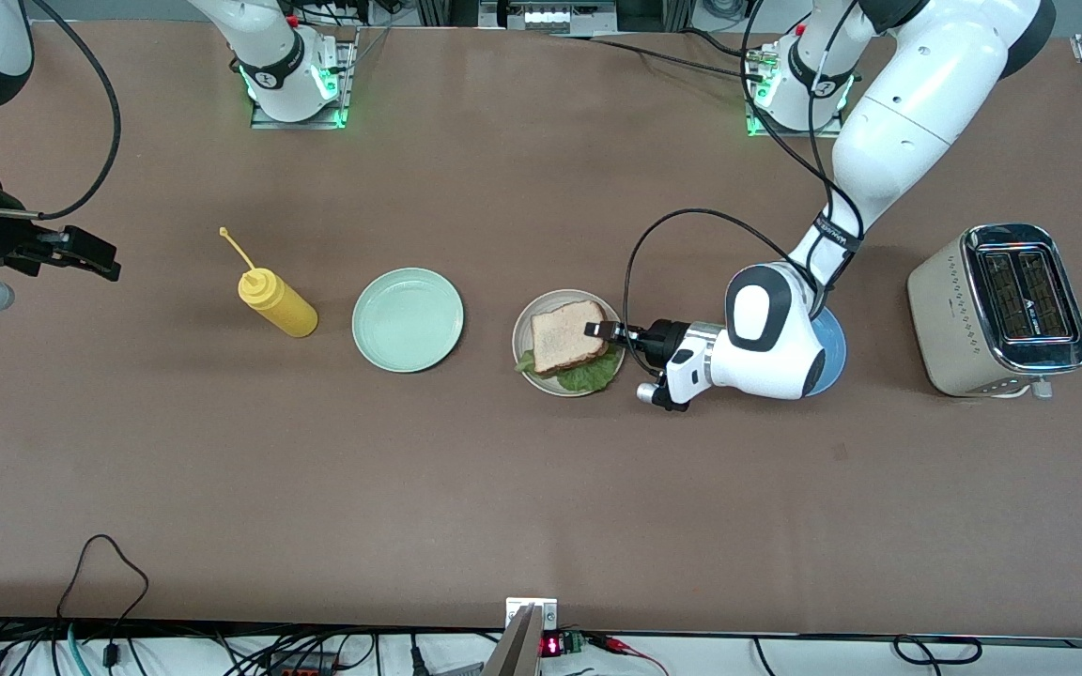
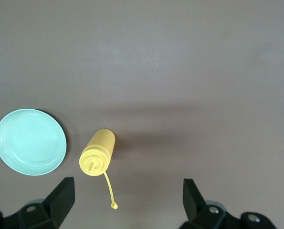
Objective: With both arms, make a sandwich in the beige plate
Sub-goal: 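Lower the toast onto the lettuce with the left gripper and release it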
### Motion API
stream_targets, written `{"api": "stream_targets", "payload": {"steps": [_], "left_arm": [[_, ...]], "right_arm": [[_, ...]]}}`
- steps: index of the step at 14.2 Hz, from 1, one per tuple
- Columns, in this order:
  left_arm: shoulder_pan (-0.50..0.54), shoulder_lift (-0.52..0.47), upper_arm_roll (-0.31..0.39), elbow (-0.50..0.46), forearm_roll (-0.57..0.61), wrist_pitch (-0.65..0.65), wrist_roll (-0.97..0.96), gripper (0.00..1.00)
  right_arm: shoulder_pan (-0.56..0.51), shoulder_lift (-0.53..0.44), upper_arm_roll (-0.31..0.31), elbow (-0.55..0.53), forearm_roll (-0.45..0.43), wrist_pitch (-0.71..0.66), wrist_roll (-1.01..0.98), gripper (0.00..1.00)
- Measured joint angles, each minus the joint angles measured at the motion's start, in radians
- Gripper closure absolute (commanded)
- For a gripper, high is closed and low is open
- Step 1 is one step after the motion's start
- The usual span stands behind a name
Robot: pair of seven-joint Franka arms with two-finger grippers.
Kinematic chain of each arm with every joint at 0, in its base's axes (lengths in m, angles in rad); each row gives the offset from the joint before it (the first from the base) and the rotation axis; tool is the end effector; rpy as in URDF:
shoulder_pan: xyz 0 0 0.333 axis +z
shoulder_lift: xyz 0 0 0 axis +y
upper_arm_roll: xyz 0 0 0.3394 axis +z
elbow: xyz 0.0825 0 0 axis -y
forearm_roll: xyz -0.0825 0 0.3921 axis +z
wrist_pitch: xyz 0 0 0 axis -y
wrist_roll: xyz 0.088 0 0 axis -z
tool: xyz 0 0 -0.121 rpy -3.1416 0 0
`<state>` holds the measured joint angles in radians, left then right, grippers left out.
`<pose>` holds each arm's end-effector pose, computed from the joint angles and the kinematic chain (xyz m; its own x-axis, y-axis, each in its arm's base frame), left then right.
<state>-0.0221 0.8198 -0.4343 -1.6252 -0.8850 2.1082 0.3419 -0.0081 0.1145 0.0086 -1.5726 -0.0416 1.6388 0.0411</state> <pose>0.6201 -0.3134 0.1827 0.9408 -0.2278 -0.2509 0.0854 -0.5569 0.8261 0.6018 -0.0047 0.5722 0.9982 -0.0377 -0.0466 -0.0358 -0.9985 0.0423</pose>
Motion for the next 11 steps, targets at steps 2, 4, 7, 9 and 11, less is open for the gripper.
{"api": "stream_targets", "payload": {"steps": [2, 4, 7, 9, 11], "left_arm": [[0.000, 0.015, 0.000, 0.001, 0.000, 0.000, 0.010, 0.92], [0.000, 0.031, 0.006, 0.004, 0.000, 0.000, 0.021, 0.88], [0.003, 0.058, 0.020, 0.010, 0.000, 0.000, 0.035, 0.50], [0.005, 0.066, 0.020, 0.016, 0.000, 0.000, 0.037, 0.16], [0.005, 0.066, 0.020, 0.036, 0.000, 0.000, 0.038, 0.00]], "right_arm": [[0.000, 0.000, 0.000, 0.000, 0.000, 0.000, 0.000, 0.00], [0.000, 0.000, 0.000, 0.000, 0.000, 0.000, 0.000, 0.00], [0.000, 0.000, 0.000, 0.000, 0.000, 0.000, 0.000, 0.00], [0.000, 0.000, 0.000, 0.000, 0.000, 0.000, 0.000, 0.00], [0.000, 0.001, 0.000, 0.000, 0.000, 0.000, 0.000, 0.00]]}}
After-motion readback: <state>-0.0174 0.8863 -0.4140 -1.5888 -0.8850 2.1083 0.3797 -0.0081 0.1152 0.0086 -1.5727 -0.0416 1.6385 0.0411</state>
